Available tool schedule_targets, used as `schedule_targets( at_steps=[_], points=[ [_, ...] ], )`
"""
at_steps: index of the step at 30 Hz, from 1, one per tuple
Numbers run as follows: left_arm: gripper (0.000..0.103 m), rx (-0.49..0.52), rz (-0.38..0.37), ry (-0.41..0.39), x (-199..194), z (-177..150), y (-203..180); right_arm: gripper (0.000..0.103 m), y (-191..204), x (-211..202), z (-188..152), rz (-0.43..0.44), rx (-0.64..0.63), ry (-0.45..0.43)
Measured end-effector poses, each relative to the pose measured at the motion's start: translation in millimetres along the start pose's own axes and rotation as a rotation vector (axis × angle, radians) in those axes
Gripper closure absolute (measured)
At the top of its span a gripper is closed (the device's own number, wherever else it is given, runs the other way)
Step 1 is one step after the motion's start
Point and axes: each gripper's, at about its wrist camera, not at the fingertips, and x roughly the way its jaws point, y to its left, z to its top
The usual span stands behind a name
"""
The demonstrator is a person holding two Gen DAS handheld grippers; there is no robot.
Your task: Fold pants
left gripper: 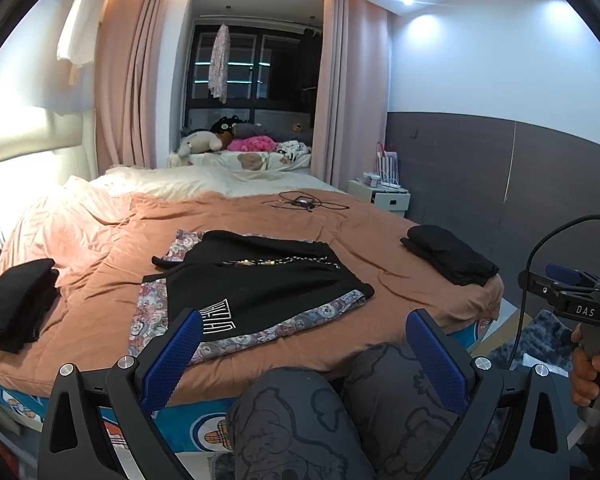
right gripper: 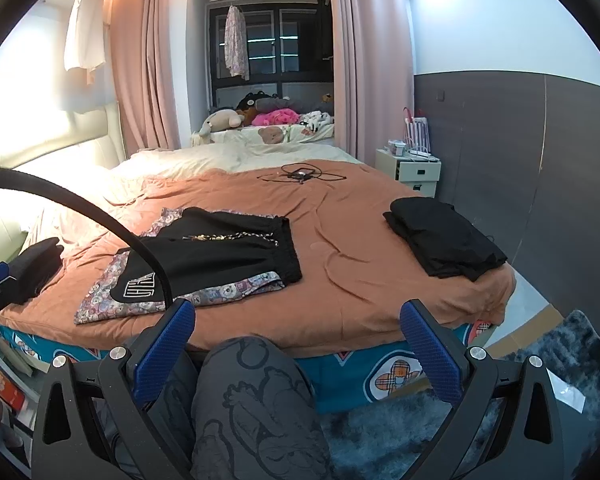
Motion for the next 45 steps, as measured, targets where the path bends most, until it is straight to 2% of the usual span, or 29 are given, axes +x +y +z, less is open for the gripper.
schedule_targets(
  at_steps=[45],
  points=[
    [0.001,-0.009,0.027,-0.008,-5.2,-5.2,2.9,0.0,-1.1,-1.8,0.8,-0.006,0.001,-0.022]
  ],
)
